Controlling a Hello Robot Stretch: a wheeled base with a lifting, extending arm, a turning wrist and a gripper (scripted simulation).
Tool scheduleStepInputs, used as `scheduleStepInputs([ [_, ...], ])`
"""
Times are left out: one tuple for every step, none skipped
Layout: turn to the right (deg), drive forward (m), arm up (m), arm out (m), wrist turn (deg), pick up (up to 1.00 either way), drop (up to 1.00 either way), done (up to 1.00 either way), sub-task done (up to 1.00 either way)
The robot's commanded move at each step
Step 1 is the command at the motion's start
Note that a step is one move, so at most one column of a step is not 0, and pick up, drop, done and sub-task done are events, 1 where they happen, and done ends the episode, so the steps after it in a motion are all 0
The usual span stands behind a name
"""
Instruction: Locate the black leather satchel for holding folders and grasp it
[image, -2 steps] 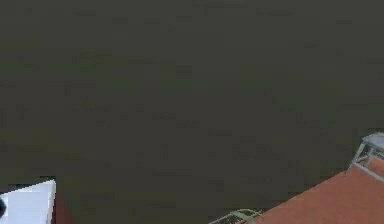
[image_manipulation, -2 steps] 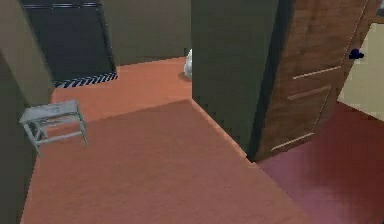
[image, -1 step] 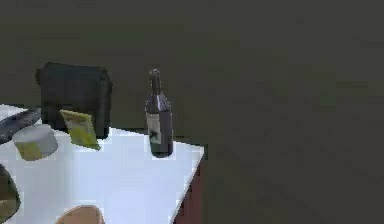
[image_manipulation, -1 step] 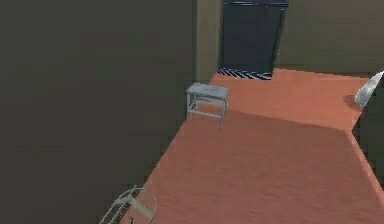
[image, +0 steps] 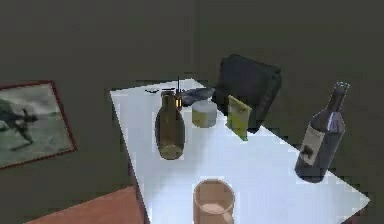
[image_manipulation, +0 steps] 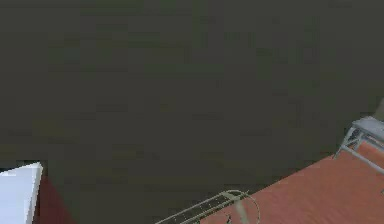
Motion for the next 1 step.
scheduleStepInputs([
  [-45.0,0.0,0.0,0.0,0.0,0.0,0.0,0.0,0.0],
])
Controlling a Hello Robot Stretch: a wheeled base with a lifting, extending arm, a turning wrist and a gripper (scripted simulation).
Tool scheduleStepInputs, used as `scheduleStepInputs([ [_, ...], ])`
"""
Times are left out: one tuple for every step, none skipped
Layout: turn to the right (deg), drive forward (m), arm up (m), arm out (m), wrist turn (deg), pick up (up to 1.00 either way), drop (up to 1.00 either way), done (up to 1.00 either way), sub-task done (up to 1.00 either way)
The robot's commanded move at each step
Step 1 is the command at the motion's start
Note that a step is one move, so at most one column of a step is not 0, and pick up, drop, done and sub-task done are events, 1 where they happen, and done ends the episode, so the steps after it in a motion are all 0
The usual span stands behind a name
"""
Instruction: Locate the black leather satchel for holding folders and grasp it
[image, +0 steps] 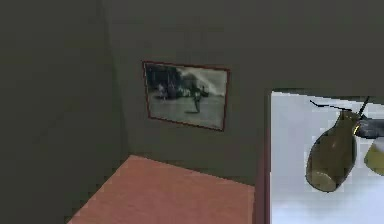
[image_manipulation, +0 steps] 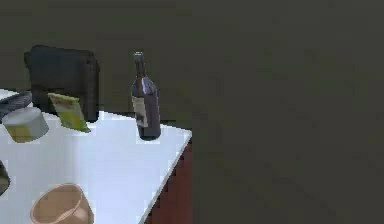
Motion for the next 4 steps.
scheduleStepInputs([
  [-30.0,0.0,0.0,0.0,0.0,0.0,0.0,0.0,0.0],
  [0.0,0.0,0.5,0.0,0.0,0.0,0.0,0.0,0.0],
  [0.0,0.0,0.38,0.0,0.0,0.0,0.0,0.0,0.0],
  [0.0,0.0,0.0,0.5,0.0,0.0,0.0,0.0,0.0],
])
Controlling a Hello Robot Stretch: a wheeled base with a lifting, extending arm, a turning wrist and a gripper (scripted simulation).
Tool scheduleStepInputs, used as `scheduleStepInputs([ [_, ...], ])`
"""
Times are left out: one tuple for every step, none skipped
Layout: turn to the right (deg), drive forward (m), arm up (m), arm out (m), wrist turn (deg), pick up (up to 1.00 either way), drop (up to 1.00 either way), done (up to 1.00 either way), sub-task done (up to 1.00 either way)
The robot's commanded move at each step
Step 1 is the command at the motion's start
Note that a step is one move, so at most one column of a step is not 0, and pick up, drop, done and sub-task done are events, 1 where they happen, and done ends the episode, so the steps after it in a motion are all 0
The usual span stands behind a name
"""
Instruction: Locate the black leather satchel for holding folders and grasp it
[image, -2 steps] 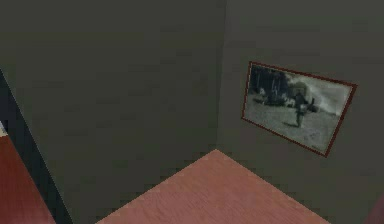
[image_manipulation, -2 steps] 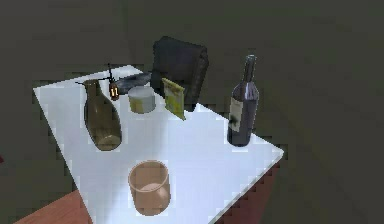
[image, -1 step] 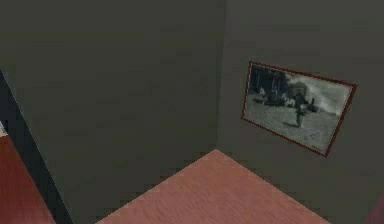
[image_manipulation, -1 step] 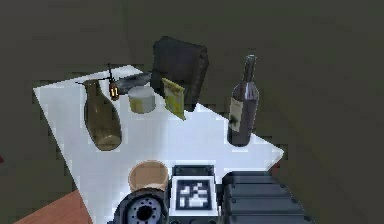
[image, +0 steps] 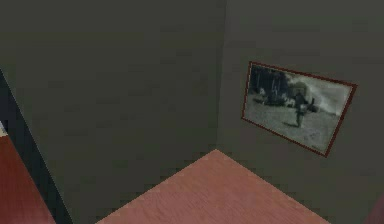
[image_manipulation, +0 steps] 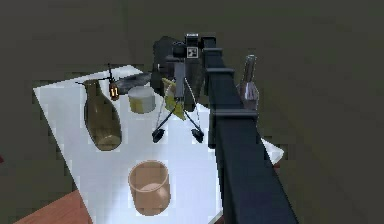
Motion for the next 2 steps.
scheduleStepInputs([
  [0.0,0.0,0.0,0.0,45.0,0.0,0.0,0.0,0.0],
  [0.0,0.0,0.0,0.0,45.0,0.0,0.0,0.0,0.0],
])
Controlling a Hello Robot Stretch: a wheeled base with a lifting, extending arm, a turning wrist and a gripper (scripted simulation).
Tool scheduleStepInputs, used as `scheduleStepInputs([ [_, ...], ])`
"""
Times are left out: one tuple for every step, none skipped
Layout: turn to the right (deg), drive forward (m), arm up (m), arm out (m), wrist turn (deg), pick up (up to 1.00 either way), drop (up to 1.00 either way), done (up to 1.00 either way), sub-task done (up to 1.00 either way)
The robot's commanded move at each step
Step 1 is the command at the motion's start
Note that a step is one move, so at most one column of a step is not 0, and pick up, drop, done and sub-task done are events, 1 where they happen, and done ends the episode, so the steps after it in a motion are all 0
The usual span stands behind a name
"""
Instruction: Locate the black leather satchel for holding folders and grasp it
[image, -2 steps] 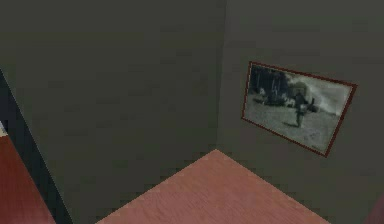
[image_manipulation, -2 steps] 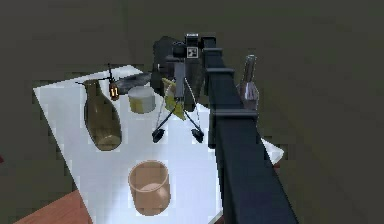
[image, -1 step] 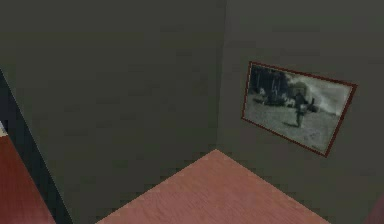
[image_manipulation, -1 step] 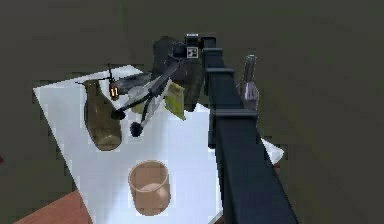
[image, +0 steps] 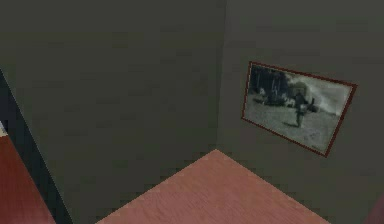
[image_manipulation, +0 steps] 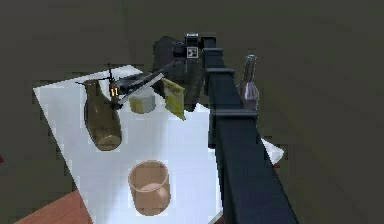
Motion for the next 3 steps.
scheduleStepInputs([
  [0.0,0.0,0.0,0.0,45.0,0.0,0.0,0.0,0.0],
  [0.0,0.0,0.0,0.0,45.0,0.0,0.0,0.0,0.0],
  [0.0,0.0,0.0,0.0,3.0,0.0,0.0,0.0,0.0],
])
